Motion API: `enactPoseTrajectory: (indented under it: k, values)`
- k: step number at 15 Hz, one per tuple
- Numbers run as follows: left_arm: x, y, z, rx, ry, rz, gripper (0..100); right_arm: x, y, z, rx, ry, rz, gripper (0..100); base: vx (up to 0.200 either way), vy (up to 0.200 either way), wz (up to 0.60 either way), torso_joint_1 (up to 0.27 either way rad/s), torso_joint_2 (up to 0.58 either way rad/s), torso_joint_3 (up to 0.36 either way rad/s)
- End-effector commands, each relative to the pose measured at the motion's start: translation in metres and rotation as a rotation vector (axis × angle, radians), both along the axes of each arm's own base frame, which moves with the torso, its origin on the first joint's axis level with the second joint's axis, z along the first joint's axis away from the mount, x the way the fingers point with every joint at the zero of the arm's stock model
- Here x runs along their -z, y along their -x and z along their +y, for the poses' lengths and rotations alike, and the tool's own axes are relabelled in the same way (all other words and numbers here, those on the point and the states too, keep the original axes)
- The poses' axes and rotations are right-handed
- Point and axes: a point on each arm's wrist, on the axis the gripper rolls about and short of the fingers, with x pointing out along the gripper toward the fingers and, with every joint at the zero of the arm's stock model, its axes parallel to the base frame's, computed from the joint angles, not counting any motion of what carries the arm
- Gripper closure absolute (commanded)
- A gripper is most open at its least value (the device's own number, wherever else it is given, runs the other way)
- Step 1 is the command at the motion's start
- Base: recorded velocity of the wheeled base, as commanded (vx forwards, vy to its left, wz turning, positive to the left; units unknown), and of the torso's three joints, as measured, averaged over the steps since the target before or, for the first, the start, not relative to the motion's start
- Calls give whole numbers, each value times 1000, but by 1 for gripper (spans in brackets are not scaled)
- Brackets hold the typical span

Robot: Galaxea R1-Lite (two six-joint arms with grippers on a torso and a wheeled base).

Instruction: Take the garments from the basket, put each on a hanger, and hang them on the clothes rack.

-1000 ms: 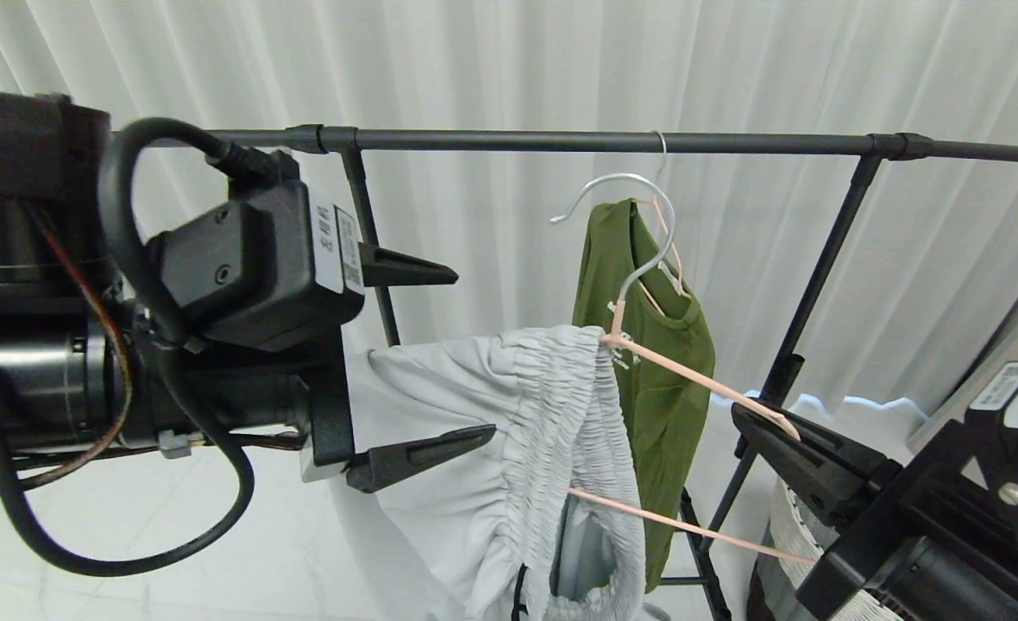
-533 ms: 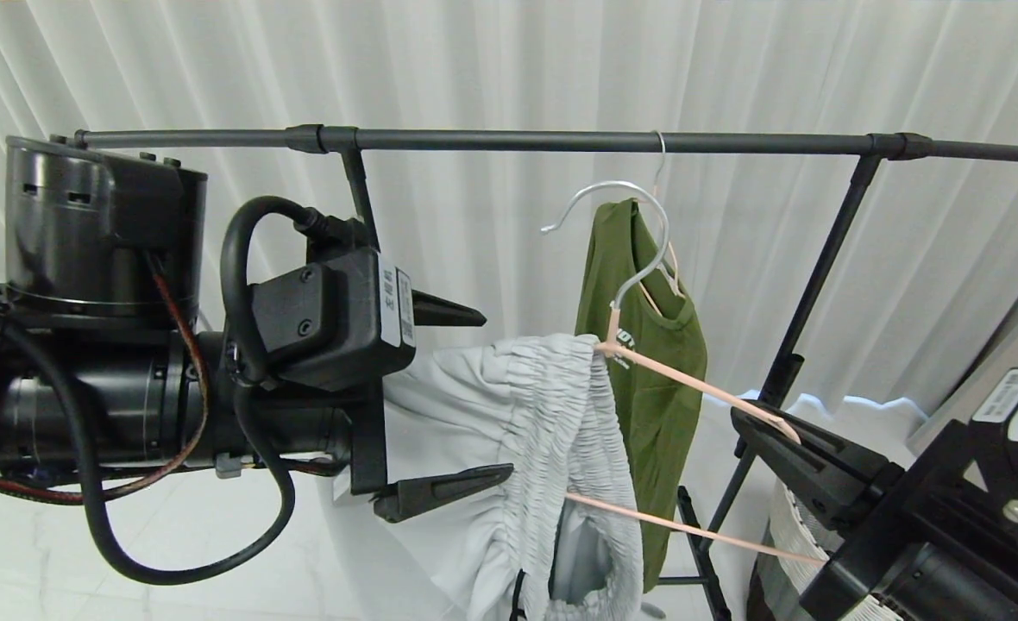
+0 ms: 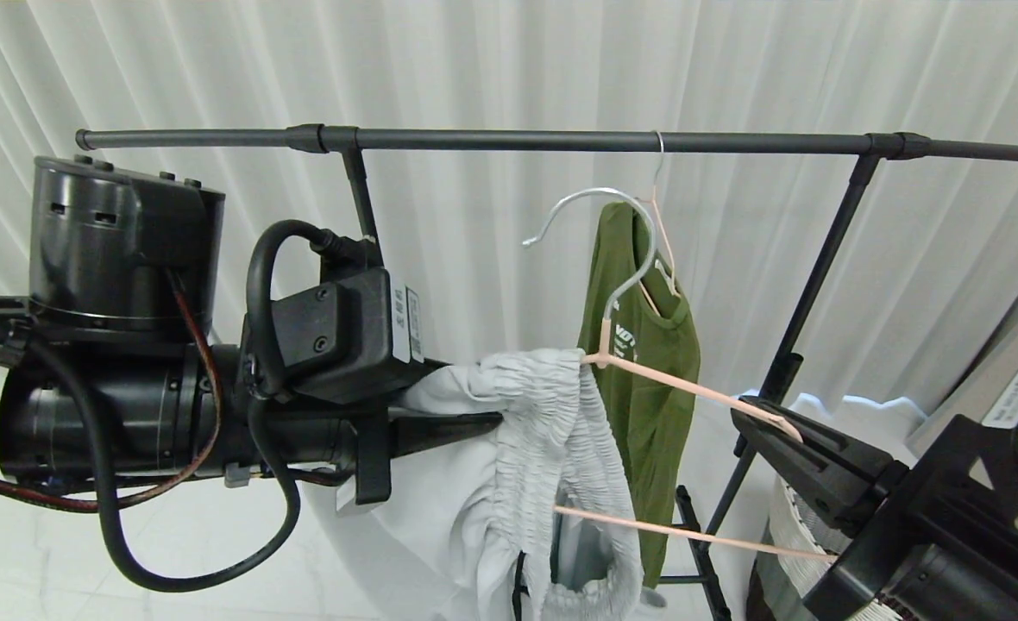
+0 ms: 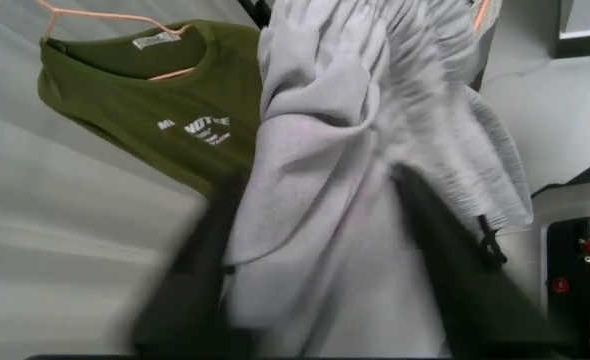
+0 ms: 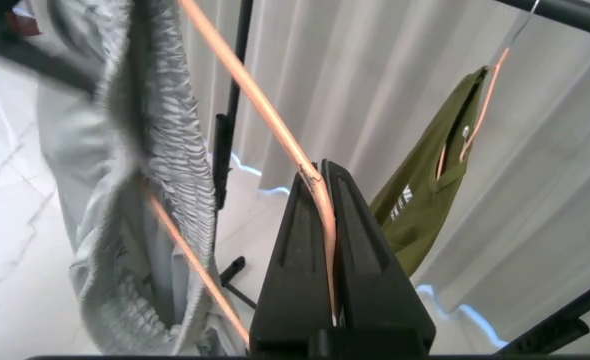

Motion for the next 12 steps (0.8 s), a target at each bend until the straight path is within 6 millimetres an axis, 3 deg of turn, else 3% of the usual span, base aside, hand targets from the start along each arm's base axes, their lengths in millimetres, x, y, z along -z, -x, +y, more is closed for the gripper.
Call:
enactPoseTrajectory:
  k: [1,6,7,12]
  values:
    - [5,1,1,0,-9,13,100,-1,-1,0,4,-5,0,100,0,0,0,0,0,0]
    - [7,0,5,-22,-16,14,100,0,-1,-1,11,3,-5,100,0,0,0,0,0,0]
    - [7,-1,8,-36,-17,13,100,0,-1,-1,11,8,-6,0,0,0,0,0,0,0]
    - [10,-6,9,-133,-1,-88,100,1,-5,-3,39,11,-6,0,0,0,0,0,0,0]
